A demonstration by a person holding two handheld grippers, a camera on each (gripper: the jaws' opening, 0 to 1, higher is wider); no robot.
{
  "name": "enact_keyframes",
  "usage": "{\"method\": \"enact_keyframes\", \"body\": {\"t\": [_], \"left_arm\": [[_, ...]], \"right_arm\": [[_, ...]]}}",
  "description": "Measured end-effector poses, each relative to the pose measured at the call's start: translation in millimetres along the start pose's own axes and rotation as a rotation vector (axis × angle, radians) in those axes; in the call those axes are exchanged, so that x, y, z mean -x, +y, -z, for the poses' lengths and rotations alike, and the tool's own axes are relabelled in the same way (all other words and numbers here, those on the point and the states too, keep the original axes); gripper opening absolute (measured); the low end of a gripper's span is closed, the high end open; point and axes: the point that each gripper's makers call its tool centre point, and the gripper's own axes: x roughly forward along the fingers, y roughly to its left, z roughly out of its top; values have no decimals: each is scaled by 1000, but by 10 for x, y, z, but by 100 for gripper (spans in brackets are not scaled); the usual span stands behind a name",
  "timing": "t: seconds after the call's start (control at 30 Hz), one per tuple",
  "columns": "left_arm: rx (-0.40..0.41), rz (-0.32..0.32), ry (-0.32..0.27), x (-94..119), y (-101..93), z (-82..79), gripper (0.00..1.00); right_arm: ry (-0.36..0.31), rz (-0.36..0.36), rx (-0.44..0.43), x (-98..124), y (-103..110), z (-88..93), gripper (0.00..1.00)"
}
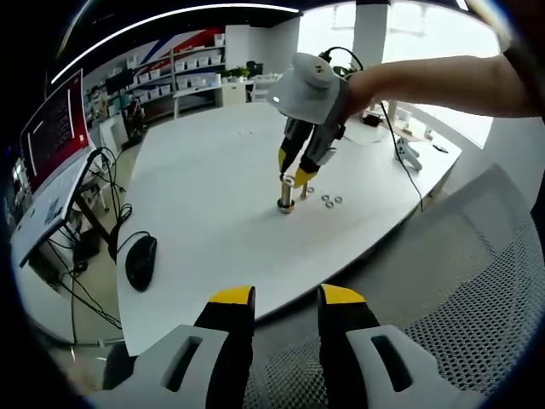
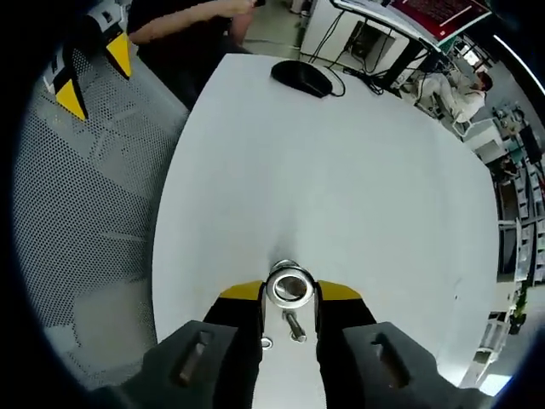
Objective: Place the washer onto the threaded stud by aligning its center hole with the stud, sliding it down to the base, and recovering from edge contact or off-axis alignment until the washer reaches the visible bottom stop.
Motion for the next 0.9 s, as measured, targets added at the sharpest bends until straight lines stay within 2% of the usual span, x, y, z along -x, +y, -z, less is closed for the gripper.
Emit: {"method": "enact_keyframes", "body": {"t": [0.23, 0.9], "left_arm": [[1, 1, -1, 0, 0, -3, 28], [1, 2, 5, -1, -4, 8, 28]], "right_arm": [[1, -29, -50, -51, -18, 22, 23], [69, -76, -31, -282, -13, 91, 23]]}}
